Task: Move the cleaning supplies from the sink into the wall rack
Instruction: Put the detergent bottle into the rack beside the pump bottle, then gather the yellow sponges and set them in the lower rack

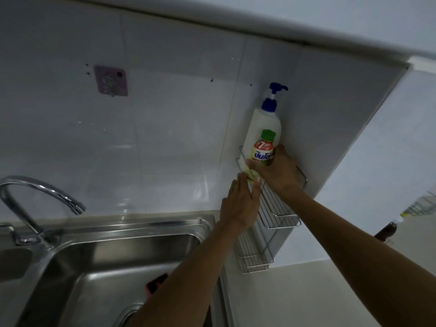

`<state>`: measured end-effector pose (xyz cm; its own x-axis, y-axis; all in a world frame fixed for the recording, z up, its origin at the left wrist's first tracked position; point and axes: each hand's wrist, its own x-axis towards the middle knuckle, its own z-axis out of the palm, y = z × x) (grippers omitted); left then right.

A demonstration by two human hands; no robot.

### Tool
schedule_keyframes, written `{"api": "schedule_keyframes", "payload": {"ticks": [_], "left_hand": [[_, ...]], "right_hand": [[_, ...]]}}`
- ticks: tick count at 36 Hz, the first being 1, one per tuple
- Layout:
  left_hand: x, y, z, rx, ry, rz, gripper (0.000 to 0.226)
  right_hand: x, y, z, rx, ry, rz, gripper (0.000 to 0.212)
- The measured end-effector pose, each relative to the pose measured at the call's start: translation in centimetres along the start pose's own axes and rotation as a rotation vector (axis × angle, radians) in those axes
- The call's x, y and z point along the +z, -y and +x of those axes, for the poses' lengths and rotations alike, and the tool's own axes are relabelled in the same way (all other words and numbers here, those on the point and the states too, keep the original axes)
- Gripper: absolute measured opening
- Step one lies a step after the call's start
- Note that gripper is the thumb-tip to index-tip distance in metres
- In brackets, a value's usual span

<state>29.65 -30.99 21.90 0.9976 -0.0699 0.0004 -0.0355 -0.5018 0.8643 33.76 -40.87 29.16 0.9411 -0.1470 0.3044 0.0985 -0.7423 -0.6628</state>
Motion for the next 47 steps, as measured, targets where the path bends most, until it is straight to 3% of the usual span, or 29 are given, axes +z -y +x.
{"api": "schedule_keyframes", "payload": {"ticks": [3, 7, 11, 13, 17, 20, 23, 29, 32, 35, 40, 44, 47], "left_hand": [[-0.7, 0.0, -0.4, 0.005, 0.029, 0.026, 0.08], [-2.8, 0.6, -2.0, -0.004, 0.032, 0.091, 0.082], [-6.1, 2.3, -4.7, -0.039, -0.005, 0.165, 0.084], [-7.9, 3.8, -6.3, -0.056, -0.018, 0.207, 0.083], [-11.1, 8.8, -9.7, -0.107, -0.045, 0.311, 0.08], [-13.1, 14.0, -12.5, -0.179, -0.058, 0.387, 0.078], [-14.4, 19.3, -15.4, -0.25, -0.07, 0.435, 0.077], [-14.4, 29.3, -21.1, -0.423, -0.043, 0.487, 0.079], [-13.2, 33.8, -23.4, -0.571, 0.044, 0.528, 0.081], [-11.7, 37.3, -24.7, -0.745, 0.184, 0.519, 0.085], [-9.1, 42.8, -25.6, -0.9, 0.3, 0.308, 0.107], [-7.9, 45.1, -25.6, -0.91, 0.262, 0.193, 0.102], [-7.6, 47.5, -25.4, -0.917, 0.185, 0.103, 0.125]], "right_hand": [[-0.5, 0.1, -0.3, 0.007, -0.007, -0.025, 0.07], [-0.7, 0.2, -1.9, -0.025, -0.148, -0.144, 0.087], [0.7, 1.6, -6.4, -0.1, -0.331, -0.444, 0.086], [2.4, 2.6, -9.2, -0.166, -0.357, -0.433, 0.077], [8.1, 3.5, -14.9, -0.323, -0.114, -0.318, 0.047], [12.4, 4.1, -19.3, -0.395, 0.025, -0.419, 0.041], [16.6, 4.1, -23.5, -0.391, 0.151, -0.342, 0.041], [24.2, 1.7, -30.2, -0.024, 0.57, -0.258, 0.047], [26.9, -0.3, -33.0, 0.138, 0.9, -0.427, 0.055], [28.5, -2.4, -35.7, 0.219, 1.182, -0.509, 0.042], [31.0, -4.1, -37.4, 0.353, 1.209, -0.427, 0.041], [32.8, -4.5, -37.1, 0.374, 0.998, -0.347, 0.027], [33.9, -4.7, -36.3, 0.358, 0.85, -0.259, 0.021]]}}
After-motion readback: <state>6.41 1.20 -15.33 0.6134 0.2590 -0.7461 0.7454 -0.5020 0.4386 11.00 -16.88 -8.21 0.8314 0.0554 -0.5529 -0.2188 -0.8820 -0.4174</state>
